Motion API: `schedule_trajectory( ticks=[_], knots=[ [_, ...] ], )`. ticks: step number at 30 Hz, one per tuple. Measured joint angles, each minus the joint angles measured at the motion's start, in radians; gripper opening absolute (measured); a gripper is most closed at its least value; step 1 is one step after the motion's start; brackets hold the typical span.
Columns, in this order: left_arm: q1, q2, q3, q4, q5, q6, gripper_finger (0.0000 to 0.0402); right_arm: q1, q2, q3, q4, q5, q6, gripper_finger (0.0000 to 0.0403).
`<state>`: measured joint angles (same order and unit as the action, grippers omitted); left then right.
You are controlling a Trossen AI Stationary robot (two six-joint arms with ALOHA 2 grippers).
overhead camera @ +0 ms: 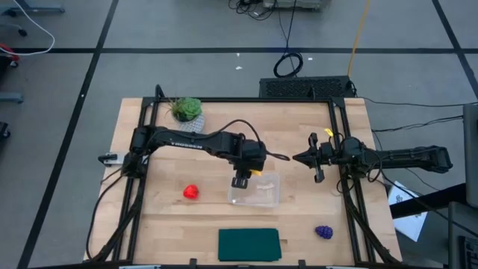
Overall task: Pick and placing Produce into tupperware
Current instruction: Put the banana into the transparent bin
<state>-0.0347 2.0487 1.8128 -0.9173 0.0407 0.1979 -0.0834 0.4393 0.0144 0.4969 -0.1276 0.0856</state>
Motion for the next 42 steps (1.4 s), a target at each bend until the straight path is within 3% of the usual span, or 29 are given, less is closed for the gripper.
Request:
schedule_trajectory(
  ticks=[20,32,42],
  knots=[
    [-0.075,0.046,-0.013,0.034,0.001,-0.083,0.0152,0.0,0.0,0.0,-0.007,0.0,0.004,0.0],
    [-0.07,0.061,-0.012,0.048,-0.011,-0.34,0.0152,0.0,0.018,0.0,-0.004,0.0,0.008,0.0],
    [-0.098,0.061,-0.012,0.033,-0.051,-0.349,0.0152,0.0,0.021,0.0,0.0,0.0,0.008,0.0]
  ],
)
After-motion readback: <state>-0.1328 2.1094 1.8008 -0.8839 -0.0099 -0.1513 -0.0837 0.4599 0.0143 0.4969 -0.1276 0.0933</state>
